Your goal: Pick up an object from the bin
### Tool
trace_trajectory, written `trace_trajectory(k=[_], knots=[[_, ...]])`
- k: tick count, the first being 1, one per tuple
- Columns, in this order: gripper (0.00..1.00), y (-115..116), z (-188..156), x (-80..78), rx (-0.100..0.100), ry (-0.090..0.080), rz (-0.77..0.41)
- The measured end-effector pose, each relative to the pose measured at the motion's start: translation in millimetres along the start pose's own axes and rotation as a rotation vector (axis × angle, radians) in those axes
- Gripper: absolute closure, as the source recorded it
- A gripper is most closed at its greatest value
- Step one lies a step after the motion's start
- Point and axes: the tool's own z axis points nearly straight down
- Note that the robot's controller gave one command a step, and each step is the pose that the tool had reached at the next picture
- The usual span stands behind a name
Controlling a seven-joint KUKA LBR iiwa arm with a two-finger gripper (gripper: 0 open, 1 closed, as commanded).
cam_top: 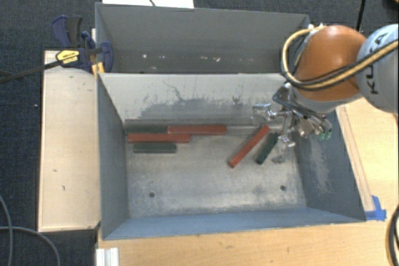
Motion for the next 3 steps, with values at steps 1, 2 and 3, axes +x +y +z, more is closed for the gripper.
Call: trace_trajectory(k=[1,2,3], knots=[[0.00,-5.4,67.1,-2.5,-0.003,0.004,-0.010],[1.00,-4.2,64.1,-3.0,-0.001,-0.002,-0.372],[1.00,-4.0,64.1,-2.7,-0.001,-0.001,-0.384]])
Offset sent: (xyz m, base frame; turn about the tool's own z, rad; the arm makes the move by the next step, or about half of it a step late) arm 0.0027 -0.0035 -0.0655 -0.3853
